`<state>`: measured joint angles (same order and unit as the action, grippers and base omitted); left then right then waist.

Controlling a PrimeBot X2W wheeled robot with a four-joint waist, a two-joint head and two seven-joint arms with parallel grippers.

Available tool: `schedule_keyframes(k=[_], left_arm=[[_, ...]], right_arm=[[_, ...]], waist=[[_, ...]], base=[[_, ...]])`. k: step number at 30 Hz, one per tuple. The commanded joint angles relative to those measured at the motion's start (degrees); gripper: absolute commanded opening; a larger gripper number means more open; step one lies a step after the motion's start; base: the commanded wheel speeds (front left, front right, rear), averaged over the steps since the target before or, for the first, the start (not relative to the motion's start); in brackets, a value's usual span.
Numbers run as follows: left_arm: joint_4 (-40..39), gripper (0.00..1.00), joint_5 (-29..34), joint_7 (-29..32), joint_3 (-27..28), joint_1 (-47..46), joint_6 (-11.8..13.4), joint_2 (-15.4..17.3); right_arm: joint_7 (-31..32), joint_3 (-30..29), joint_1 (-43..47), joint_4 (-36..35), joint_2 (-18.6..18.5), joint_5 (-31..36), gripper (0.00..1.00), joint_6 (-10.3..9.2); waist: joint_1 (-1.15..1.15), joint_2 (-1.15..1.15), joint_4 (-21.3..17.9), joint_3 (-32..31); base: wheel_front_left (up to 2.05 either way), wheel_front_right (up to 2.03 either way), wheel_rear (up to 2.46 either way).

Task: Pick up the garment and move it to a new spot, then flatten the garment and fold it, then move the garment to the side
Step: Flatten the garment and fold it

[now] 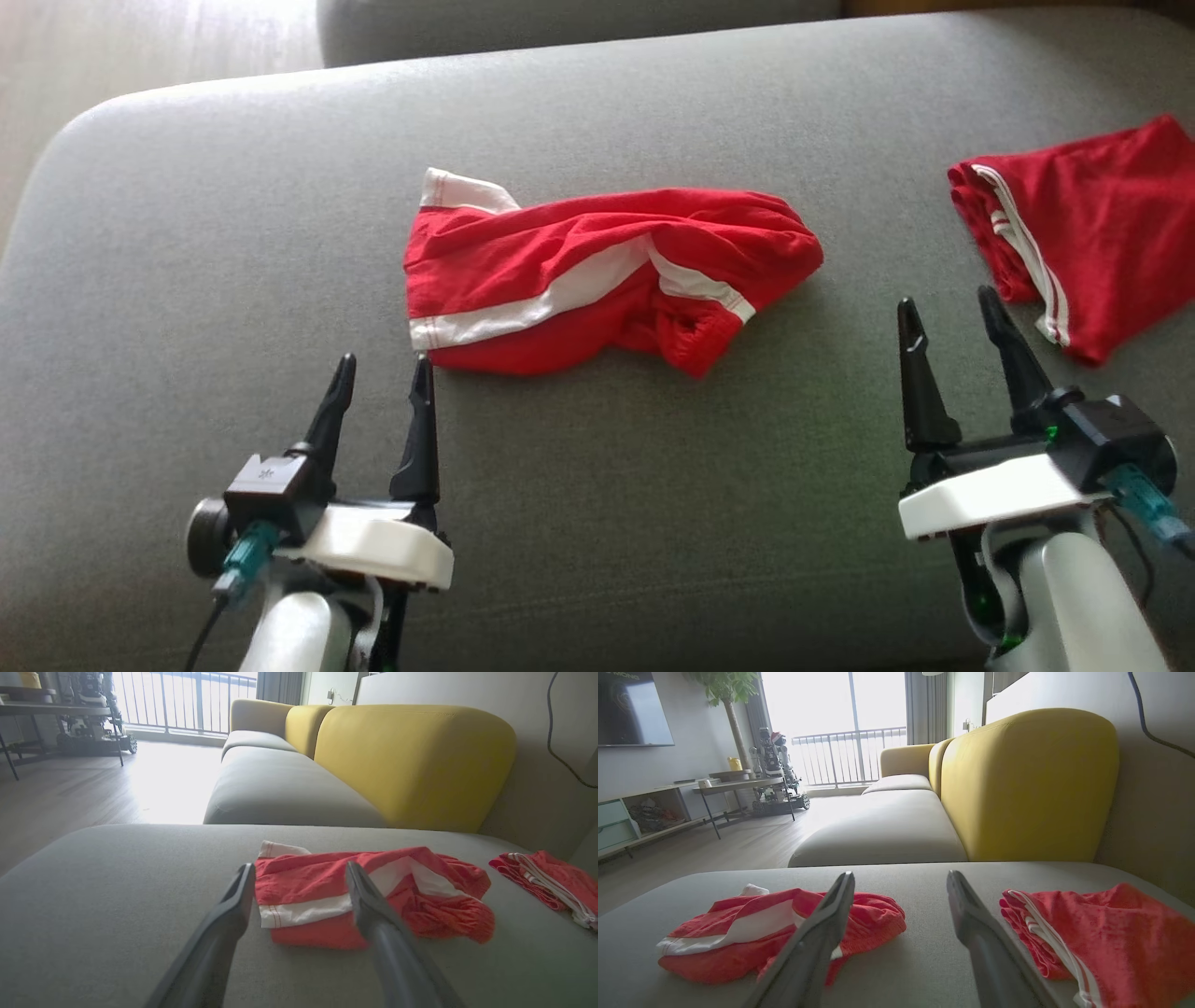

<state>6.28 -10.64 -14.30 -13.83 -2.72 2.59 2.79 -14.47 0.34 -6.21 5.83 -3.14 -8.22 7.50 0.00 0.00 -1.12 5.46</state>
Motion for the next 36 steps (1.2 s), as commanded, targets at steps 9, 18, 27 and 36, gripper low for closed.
schedule_keyframes(k=[9, 18, 27, 36], left_arm=[[10.76, 1.0, -3.36, -0.7, 3.21, -8.42, 1.27, 0.09], [23.84, 1.0, -5.78, -0.64, 4.6, -16.64, 0.06, 0.53], [30.97, 1.0, -7.65, 0.21, 6.15, -21.15, 0.55, 0.93], [37.22, 1.0, -9.32, 0.89, 6.38, -25.26, -0.43, 0.94]], right_arm=[[-0.52, 1.98, -2.98, -1.92, 0.26, -0.84, 1.0, -0.01], [-0.52, 2.43, -4.36, -1.34, 0.26, -1.75, 1.0, -0.01], [-0.52, 2.49, -4.67, -1.01, 0.26, -2.27, 1.0, -0.01], [-0.52, 2.32, -5.37, -0.53, 0.26, -2.17, 1.0, -0.01]], waist=[[0.0, 0.0, -3.81, 4.97], [0.0, 0.0, -5.86, 7.29], [0.0, 0.0, -6.8, 7.96], [0.0, 0.0, -7.15, 8.5]], base=[[0.0, 0.0, 0.0], [0.0, 0.0, 0.0], [0.0, 0.0, 0.0], [0.0, 0.0, 0.0]])
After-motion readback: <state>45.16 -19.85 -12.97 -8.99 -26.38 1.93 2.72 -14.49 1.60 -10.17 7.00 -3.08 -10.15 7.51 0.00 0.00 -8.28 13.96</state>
